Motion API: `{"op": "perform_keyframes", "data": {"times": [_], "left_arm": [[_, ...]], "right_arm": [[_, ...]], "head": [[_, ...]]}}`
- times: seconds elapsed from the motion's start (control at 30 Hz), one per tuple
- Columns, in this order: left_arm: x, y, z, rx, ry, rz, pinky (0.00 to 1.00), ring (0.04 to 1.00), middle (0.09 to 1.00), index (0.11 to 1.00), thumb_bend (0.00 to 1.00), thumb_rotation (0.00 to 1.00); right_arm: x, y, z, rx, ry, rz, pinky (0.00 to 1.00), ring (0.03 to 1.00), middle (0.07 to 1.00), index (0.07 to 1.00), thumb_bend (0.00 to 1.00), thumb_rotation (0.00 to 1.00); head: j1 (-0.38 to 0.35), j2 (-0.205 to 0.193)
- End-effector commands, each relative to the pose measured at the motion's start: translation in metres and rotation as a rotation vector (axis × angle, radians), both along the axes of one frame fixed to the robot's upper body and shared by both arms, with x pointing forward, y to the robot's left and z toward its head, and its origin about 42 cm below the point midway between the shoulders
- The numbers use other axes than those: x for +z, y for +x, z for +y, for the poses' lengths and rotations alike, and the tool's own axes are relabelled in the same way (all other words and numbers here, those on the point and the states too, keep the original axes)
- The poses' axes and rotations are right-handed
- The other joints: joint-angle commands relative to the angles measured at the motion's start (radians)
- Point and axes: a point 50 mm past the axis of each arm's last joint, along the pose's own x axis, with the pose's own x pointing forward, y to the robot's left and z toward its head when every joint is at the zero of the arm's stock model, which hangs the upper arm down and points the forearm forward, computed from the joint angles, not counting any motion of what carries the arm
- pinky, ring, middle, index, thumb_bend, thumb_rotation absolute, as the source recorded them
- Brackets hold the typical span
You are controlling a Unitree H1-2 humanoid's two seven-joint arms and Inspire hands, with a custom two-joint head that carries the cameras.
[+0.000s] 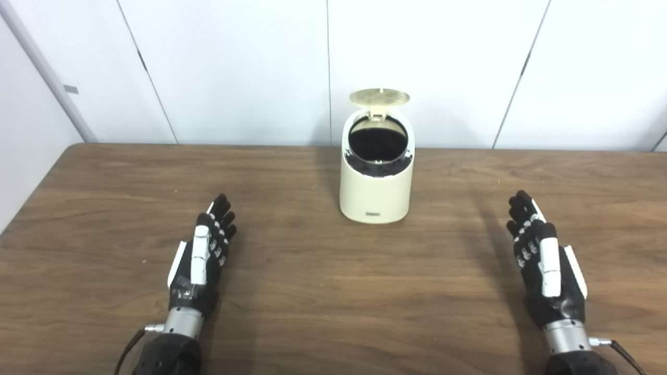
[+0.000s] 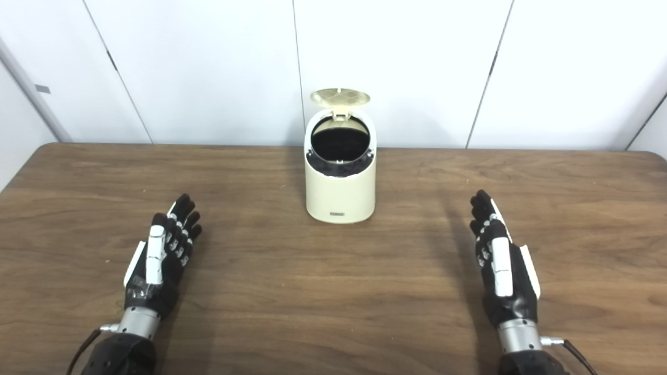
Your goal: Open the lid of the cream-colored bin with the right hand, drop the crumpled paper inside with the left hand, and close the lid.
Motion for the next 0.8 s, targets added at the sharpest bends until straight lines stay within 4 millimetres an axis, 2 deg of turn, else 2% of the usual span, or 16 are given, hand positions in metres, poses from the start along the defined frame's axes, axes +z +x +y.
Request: {"op": "perform_keyframes", "data": {"times": [0.0,0.23,0.4,0.5,0.6,0.77], "left_arm": [[0.003,0.004,0.000,-0.012,0.003,-0.026,1.00,1.000,1.000,1.000,0.58,0.98],[-0.005,0.005,-0.002,0.014,-0.011,-0.019,1.00,1.000,1.000,1.000,0.54,0.97],[-0.009,0.005,-0.001,0.017,-0.002,-0.016,1.00,1.000,1.000,1.000,0.54,0.95],[-0.010,0.003,-0.001,0.022,0.001,-0.006,1.00,1.000,1.000,1.000,0.54,0.94],[-0.011,0.002,0.001,0.023,0.007,-0.004,1.00,1.000,1.000,1.000,0.54,0.94],[-0.013,0.000,0.003,0.027,0.000,-0.005,1.00,1.000,1.000,1.000,0.55,0.95]], "right_arm": [[-0.015,-0.012,0.004,-0.010,0.002,0.057,1.00,0.985,0.966,0.939,0.54,0.98],[0.011,0.007,0.006,0.008,-0.112,-0.011,0.98,0.984,0.972,0.940,0.53,1.00],[0.036,0.028,0.014,0.006,-0.208,-0.064,0.94,0.951,0.948,0.928,0.58,1.00],[0.050,0.038,0.023,0.010,-0.242,-0.089,0.95,0.950,0.941,0.917,0.61,1.00],[0.062,0.049,0.031,0.019,-0.263,-0.126,0.97,0.954,0.939,0.910,0.57,1.00],[0.083,0.062,0.043,0.027,-0.299,-0.168,0.92,0.955,0.942,0.904,0.54,1.00]], "head": [[-0.008,-0.002],[-0.036,-0.012],[-0.051,-0.022],[-0.060,-0.032],[-0.066,-0.037],[-0.078,-0.042]]}}
